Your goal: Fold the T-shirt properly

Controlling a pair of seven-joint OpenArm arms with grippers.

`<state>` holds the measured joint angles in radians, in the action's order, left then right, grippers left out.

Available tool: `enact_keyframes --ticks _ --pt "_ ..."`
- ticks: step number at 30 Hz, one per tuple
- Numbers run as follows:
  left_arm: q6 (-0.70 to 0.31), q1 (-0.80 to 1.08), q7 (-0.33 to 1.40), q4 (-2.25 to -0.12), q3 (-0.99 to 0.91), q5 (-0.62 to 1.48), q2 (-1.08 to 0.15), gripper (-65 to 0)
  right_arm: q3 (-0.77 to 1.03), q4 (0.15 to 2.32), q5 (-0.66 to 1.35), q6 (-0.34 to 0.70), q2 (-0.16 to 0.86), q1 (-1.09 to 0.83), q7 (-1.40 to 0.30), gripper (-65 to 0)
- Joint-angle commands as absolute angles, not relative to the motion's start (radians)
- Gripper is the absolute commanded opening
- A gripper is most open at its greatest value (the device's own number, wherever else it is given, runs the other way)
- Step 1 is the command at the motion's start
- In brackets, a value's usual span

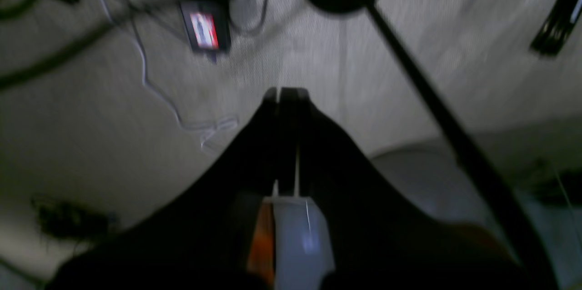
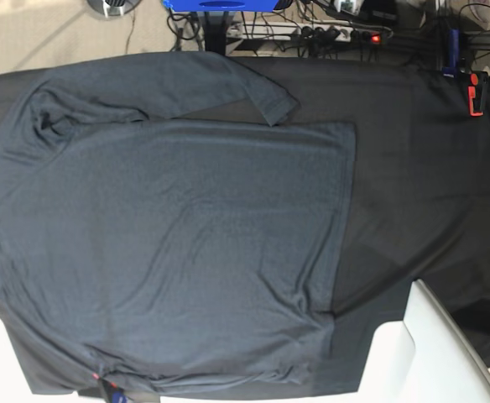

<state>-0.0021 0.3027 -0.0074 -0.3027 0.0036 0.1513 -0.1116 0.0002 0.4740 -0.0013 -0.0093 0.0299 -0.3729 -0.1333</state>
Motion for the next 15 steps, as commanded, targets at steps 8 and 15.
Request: enact_keyframes --ticks 8,15 --pt "0.001 0.366 0.002 -0.423 0.005 0.153 -0.13 -65.0 -0.001 0.727 0.001 -0.008 0.035 -0.418 -0.367 -65.0" --pt "0.001 0.309 -0.005 -0.297 0.005 0.153 -0.127 -65.0 -0.002 0.36 -0.002 -0.008 0.036 -0.28 -0.137 -65.0"
